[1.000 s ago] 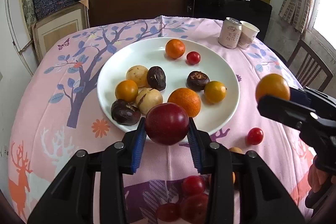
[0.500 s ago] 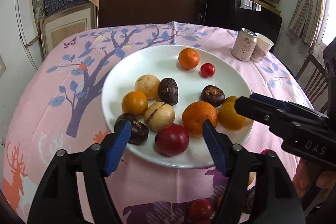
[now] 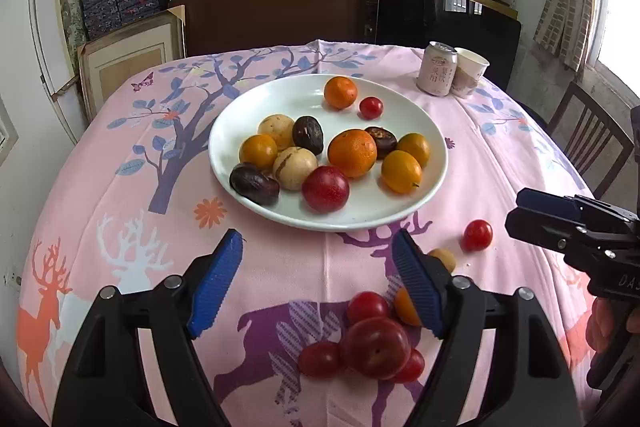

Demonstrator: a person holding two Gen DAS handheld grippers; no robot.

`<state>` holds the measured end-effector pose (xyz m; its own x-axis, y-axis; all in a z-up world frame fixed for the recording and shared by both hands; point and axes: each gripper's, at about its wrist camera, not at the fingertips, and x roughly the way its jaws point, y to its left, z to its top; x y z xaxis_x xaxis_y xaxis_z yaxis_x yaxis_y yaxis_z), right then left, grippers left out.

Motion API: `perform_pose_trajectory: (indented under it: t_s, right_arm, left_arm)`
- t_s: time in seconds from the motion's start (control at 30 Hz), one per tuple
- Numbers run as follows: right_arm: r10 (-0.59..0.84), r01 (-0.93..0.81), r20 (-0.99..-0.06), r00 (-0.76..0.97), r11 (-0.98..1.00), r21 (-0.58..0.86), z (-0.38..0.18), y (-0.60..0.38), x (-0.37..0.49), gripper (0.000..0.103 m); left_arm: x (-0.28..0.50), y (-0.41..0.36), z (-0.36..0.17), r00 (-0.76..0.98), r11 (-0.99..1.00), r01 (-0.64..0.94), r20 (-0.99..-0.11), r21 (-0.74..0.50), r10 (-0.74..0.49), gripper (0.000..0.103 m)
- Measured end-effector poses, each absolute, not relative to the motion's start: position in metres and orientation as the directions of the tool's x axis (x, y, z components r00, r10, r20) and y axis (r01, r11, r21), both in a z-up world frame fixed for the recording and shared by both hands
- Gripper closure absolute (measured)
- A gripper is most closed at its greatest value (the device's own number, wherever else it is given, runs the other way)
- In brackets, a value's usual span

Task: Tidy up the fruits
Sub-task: 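Grasp a dark purple fruit with the right gripper while the left grasps another red plum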

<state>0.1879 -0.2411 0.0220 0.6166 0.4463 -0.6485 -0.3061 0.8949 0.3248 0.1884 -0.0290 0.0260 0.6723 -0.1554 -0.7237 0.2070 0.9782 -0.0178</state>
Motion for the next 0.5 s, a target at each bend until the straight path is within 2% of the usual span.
perform_pose_trajectory:
  t_s: [0.5]
  right_arm:
    - [0.441, -0.303, -0.686, 0.579, 0.897, 0.322, -0.002, -0.234, 0.152, 0.045]
  left_arm:
    - [0.149, -0.033, 0.01, 0.638, 0.969, 0.246, -0.751, -0.01, -0.17, 0.028]
